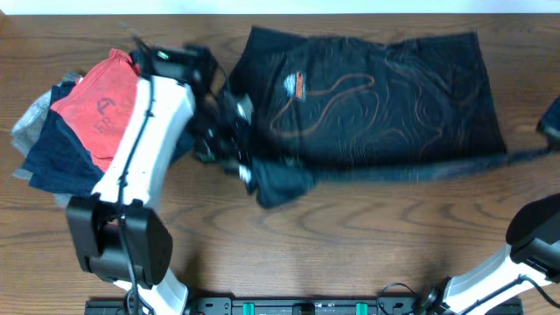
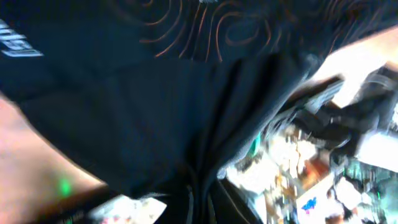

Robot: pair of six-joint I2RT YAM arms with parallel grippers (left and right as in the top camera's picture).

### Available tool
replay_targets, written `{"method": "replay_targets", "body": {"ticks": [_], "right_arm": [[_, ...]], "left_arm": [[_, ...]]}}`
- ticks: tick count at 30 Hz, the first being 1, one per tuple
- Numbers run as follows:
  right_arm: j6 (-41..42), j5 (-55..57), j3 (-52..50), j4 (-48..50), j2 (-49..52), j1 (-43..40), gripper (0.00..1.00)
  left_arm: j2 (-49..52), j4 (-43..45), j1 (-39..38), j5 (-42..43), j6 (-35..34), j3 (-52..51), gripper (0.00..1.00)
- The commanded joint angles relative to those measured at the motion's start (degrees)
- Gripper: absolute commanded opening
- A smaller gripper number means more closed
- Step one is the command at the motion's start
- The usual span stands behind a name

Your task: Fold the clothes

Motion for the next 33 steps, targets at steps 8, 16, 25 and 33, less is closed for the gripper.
{"method": "replay_targets", "body": {"ticks": [8, 16, 25, 33], "right_arm": [[1.1, -3.1, -20.2, 5.0, -3.0, -6.9, 0.01], [2.1, -4.1, -27.3, 9.5, -11.1, -9.5, 0.01], [0.4, -7.3, -28.3, 15.8, -11.6, -6.4, 0.01], [0.4, -9.7, -30.1, 26.0, -8.0, -4.1, 0.01]], "left_arm": [[-2.5, 4.8, -1.1, -0.6, 2.6, -23.0, 0.06], [-12.5, 6.6, -1.0, -0.6, 1.6, -32.1, 0.06], [-17.3, 23.3, -0.2, -0.6, -4.9, -32.1, 0.06], [-16.9, 45.1, 4.1, -0.6, -17.9, -32.1, 0.06]]}}
